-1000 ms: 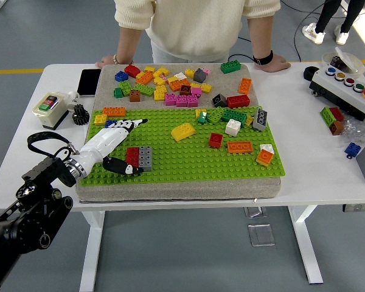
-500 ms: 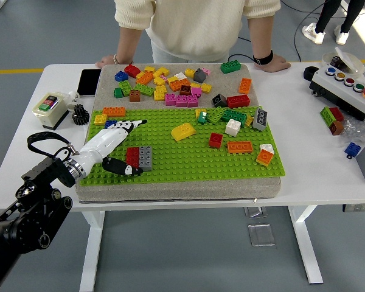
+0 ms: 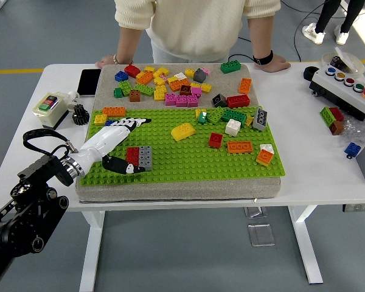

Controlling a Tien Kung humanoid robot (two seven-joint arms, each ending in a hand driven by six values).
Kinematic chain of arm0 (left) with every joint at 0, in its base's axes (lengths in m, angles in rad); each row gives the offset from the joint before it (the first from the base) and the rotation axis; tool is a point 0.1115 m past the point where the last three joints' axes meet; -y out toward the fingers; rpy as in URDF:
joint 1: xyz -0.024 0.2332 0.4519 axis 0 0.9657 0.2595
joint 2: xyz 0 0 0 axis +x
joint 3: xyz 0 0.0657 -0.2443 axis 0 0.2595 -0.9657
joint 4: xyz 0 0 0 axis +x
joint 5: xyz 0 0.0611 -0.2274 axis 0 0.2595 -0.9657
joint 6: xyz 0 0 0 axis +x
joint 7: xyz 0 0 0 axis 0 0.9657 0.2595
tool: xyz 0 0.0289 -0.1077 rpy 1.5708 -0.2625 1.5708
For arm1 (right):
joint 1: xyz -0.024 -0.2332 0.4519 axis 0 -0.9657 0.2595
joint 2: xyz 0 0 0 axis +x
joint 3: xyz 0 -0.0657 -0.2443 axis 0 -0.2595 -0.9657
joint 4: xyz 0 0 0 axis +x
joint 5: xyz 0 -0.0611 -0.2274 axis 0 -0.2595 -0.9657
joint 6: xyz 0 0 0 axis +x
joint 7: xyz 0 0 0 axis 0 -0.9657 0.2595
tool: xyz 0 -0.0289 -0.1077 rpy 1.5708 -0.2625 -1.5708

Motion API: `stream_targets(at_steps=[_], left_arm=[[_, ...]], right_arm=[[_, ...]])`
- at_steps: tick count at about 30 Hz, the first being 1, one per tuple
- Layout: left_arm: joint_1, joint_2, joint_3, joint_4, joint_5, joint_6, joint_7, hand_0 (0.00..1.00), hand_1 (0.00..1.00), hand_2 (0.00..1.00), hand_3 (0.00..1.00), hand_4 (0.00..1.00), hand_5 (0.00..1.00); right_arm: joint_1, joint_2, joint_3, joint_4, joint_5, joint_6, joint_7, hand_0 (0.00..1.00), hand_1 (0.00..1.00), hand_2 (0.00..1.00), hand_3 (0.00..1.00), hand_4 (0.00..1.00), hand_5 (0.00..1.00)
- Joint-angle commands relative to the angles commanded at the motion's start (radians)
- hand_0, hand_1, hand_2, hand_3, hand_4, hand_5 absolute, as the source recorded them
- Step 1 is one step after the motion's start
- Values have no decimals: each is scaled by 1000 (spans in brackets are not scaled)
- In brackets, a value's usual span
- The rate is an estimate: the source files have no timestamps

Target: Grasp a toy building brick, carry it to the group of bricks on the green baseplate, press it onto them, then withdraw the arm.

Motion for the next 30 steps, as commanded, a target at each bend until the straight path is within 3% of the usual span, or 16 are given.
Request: stream_targets(at_steps=[3, 4, 9, 10, 15, 16, 30], left_arm=[[20, 15, -1, -43, -36, -21, 4, 998, 998, 998, 955, 998, 168], [27, 22, -1, -57, -52, -28, 5, 998, 998, 991, 779, 998, 381], [39, 34, -6, -62, -117, -50, 11, 998, 998, 991, 779, 998, 381], [40, 34, -7, -61, -121, -51, 11, 998, 998, 959, 639, 998, 657], [47, 36, -1, -51, -124, -57, 18, 998, 998, 959, 639, 998, 657], [48, 36, 0, -50, -121, -57, 18, 998, 998, 944, 638, 998, 752], [40, 25, 13, -2, -78, -70, 26, 998, 998, 942, 639, 998, 790]], right_arm=[[-1, 1, -1, 0, 0, 0, 2, 733, 632, 681, 615, 943, 488], [-1, 1, -1, 0, 0, 0, 2, 733, 633, 682, 615, 943, 488], [-2, 0, -2, 0, 0, 2, 3, 733, 633, 682, 615, 943, 488], [-2, 0, -3, 0, 0, 2, 4, 733, 633, 681, 615, 942, 486], [1, 1, -4, 0, 2, 1, 4, 733, 633, 681, 615, 942, 486], [0, 1, -4, 0, 1, 1, 3, 733, 633, 682, 615, 942, 486], [1, -1, 0, 0, 1, 3, 4, 732, 633, 683, 615, 942, 486]])
